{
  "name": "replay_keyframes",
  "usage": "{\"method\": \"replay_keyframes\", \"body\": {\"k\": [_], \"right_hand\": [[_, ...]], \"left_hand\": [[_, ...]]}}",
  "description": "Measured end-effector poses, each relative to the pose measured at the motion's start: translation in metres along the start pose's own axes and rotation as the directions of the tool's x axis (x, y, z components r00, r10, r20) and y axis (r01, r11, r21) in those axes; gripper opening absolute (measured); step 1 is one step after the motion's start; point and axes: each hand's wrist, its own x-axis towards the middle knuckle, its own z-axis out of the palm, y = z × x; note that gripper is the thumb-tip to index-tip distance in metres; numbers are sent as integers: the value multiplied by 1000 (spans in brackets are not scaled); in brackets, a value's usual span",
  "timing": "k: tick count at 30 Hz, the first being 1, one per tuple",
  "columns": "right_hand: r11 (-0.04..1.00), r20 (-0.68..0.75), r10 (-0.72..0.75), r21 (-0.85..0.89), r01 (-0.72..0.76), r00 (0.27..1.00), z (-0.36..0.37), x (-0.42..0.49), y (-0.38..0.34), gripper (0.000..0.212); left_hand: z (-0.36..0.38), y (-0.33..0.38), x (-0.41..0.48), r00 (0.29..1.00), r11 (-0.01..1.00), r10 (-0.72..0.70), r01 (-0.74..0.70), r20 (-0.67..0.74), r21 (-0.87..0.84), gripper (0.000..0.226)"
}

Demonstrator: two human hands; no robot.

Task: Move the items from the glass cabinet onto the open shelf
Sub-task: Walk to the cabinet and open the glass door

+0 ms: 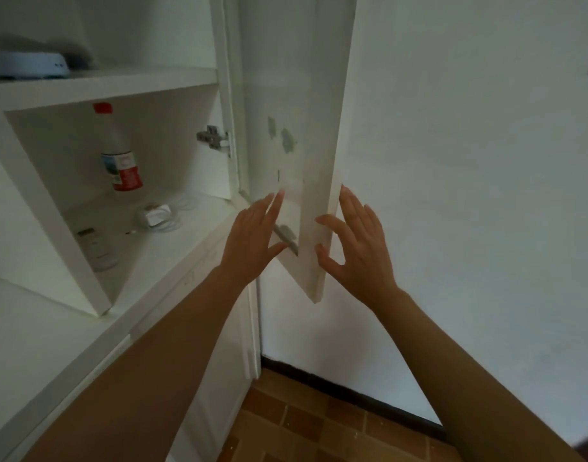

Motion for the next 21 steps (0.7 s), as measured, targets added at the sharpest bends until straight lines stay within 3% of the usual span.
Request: {"method": "replay_keyframes", "body": {"k": [4,9,14,18,21], "right_hand": [[999,-28,31,-28,-32,999,-2,-6,28,47],[980,-46,55,-190,-63,997,0,-9,60,57],[937,16,27,-349,-19,1000,2,-1,88,52],[897,80,83,-440,-39,993,7,9,114,70],[871,100,102,-489,-41,990,12,16,130,72]], "left_hand": [[15,10,17,999,999,33,-32,-28,13,98],[32,19,45,999,998,35,-35,-14,52,97],[46,24,72,998,994,56,-54,-13,91,93],[55,27,94,999,994,48,-47,-15,99,90],[61,30,107,999,994,37,-36,-13,100,88]]}}
